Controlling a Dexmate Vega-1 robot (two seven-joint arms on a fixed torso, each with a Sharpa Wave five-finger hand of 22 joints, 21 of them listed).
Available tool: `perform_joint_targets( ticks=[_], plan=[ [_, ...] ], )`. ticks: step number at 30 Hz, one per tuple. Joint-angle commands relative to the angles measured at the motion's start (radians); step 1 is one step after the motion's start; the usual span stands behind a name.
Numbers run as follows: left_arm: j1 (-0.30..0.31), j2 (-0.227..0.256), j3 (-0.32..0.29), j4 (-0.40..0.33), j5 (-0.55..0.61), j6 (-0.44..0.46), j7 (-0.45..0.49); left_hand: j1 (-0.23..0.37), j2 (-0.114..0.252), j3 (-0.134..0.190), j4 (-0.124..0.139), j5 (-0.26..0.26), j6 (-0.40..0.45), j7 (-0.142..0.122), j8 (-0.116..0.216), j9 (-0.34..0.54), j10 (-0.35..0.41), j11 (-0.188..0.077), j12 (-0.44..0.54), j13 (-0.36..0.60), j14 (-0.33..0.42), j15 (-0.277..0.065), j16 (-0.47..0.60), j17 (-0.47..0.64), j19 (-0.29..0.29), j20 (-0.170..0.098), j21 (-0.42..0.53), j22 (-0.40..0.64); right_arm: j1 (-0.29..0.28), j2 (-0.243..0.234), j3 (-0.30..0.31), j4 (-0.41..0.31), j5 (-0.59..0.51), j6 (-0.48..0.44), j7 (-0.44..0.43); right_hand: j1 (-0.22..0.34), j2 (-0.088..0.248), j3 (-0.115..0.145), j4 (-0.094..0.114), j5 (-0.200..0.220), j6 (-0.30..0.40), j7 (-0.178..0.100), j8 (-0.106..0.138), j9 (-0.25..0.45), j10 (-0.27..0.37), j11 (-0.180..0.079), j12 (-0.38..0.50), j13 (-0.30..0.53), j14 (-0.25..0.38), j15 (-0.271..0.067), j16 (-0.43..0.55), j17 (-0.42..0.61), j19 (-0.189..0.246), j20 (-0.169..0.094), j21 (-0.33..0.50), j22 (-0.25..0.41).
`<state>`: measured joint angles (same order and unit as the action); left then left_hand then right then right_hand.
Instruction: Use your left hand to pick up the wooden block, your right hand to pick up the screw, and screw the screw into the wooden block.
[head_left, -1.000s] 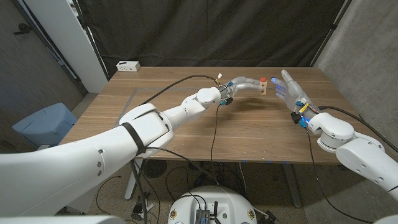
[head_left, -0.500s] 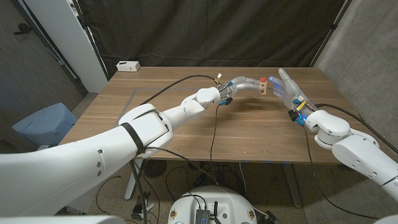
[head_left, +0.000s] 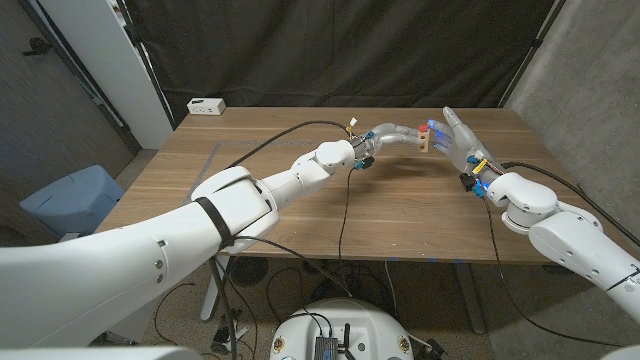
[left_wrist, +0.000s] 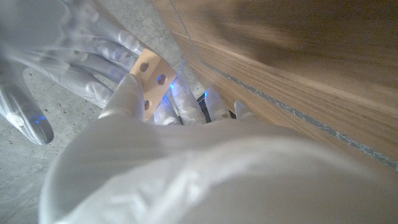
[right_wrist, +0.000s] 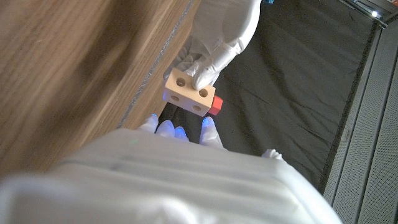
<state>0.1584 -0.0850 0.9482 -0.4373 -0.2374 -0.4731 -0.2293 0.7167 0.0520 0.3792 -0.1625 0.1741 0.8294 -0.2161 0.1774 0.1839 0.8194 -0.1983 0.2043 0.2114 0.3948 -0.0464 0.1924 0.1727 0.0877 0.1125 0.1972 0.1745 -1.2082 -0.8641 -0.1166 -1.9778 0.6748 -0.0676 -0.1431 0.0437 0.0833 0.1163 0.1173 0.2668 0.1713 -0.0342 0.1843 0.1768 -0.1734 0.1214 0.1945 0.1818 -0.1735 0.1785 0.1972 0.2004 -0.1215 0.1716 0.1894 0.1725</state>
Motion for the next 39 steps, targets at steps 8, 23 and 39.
perform_joint_targets(
  ticks=[8, 23, 39],
  plan=[
    [-0.008, -0.009, 0.009, 0.0, -0.004, 0.048, 0.015, 0.007, 0.012, 0.009, 0.013, 0.005, 0.035, -0.008, 0.012, 0.003, 0.002, 0.002, 0.002, 0.002, 0.006, -0.064, 0.001, 0.002, 0.01, 0.004, 0.001, 0.004, 0.017, -0.011, -0.021, 0.005, 0.01, 0.004, 0.014, 0.004, 0.004, -0.001, 0.006, 0.003, 0.002, 0.0, -0.003, -0.001, -0.135, -0.006, 0.0, 0.003, -0.198, -0.001, 0.004, 0.002, -0.005, 0.007, 0.004, 0.002],
    [-0.011, -0.012, 0.013, 0.0, -0.006, 0.059, 0.018, 0.005, 0.013, 0.01, 0.014, 0.005, 0.034, -0.009, 0.011, 0.003, 0.002, 0.001, 0.002, 0.002, 0.007, -0.065, 0.002, 0.002, 0.01, 0.004, 0.001, 0.005, -0.011, -0.021, -0.008, -0.014, 0.02, 0.002, 0.0, 0.004, 0.004, -0.001, 0.006, 0.004, 0.003, 0.002, -0.002, -0.001, -0.134, -0.005, 0.0, 0.003, -0.196, -0.001, 0.005, 0.002, -0.005, 0.007, 0.005, 0.002],
    [-0.007, -0.01, 0.009, 0.0, -0.009, 0.048, 0.014, 0.005, 0.015, 0.012, 0.012, 0.006, 0.035, -0.008, 0.011, 0.003, 0.009, -0.004, 0.005, 0.002, 0.008, -0.065, 0.001, 0.002, 0.01, 0.003, 0.001, 0.004, -0.042, -0.031, 0.007, -0.046, 0.02, -0.007, -0.016, 0.005, 0.005, 0.0, 0.006, 0.004, 0.004, 0.002, -0.001, -0.001, -0.135, -0.006, 0.0, 0.003, -0.195, -0.002, 0.005, 0.002, -0.004, 0.007, 0.005, 0.002]
  ],
)
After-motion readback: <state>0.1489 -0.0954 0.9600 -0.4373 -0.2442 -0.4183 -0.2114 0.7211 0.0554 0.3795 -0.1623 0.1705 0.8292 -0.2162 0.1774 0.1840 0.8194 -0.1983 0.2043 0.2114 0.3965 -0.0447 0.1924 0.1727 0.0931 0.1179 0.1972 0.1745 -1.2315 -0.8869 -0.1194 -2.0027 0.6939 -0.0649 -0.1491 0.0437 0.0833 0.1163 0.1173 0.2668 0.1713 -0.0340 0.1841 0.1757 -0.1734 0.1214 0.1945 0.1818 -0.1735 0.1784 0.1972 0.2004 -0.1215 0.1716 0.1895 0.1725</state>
